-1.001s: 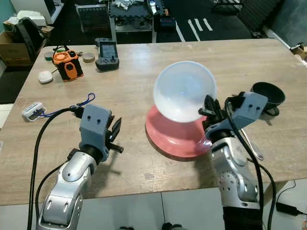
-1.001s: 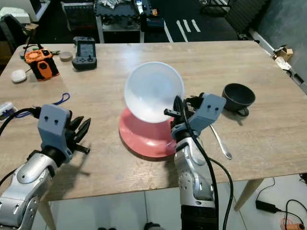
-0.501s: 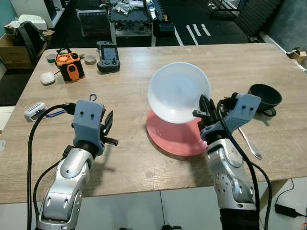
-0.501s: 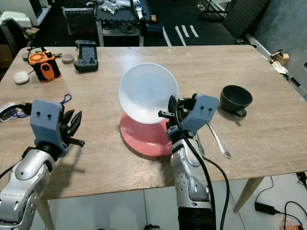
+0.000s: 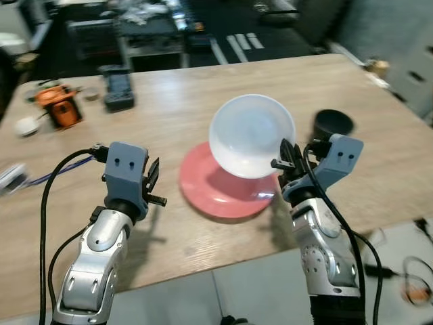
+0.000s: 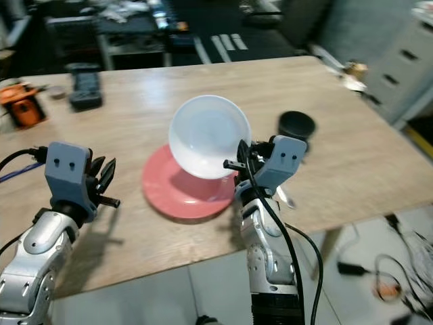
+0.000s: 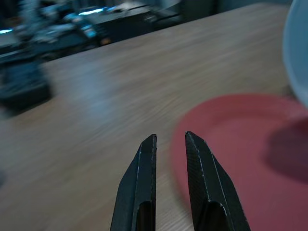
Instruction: Setting the table
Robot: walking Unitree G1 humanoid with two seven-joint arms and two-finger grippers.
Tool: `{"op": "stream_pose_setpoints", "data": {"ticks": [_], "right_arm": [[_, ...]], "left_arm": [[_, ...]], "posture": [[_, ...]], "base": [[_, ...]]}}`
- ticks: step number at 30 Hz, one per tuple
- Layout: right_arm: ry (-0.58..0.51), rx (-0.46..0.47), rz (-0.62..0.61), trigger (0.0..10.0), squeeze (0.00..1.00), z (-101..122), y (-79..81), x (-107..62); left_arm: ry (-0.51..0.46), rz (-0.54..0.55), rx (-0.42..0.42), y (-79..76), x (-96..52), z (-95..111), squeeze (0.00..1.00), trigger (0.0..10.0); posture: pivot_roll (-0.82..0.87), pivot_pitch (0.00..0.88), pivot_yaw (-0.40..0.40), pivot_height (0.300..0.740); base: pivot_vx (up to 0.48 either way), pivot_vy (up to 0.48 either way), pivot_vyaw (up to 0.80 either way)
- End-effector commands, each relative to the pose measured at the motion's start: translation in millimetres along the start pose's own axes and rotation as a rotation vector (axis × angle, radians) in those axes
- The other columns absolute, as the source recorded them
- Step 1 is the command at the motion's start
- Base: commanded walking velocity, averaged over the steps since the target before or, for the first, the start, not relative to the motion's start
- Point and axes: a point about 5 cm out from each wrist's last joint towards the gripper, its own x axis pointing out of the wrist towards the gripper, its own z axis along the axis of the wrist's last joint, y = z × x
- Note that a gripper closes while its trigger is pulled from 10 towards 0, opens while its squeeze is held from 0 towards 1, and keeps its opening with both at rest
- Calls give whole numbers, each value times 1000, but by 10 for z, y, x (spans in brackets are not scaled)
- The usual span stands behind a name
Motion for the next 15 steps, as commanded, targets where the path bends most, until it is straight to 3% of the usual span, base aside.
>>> {"op": "stream_pose_setpoints", "data": {"ticks": [1, 15], "right_arm": [[-3, 7, -13, 10000, 0, -15, -14, -14], [-18, 2, -77, 10000, 0, 17, -180, 4]], "left_arm": [[16, 1, 13, 6, 2, -44, 0, 10000], [-16, -21, 38, -2, 76, 24, 0, 10000]], "posture": [[42, 50, 51, 740], [38, 48, 59, 740]], "base": [[0, 0, -800], [0, 0, -800]]}}
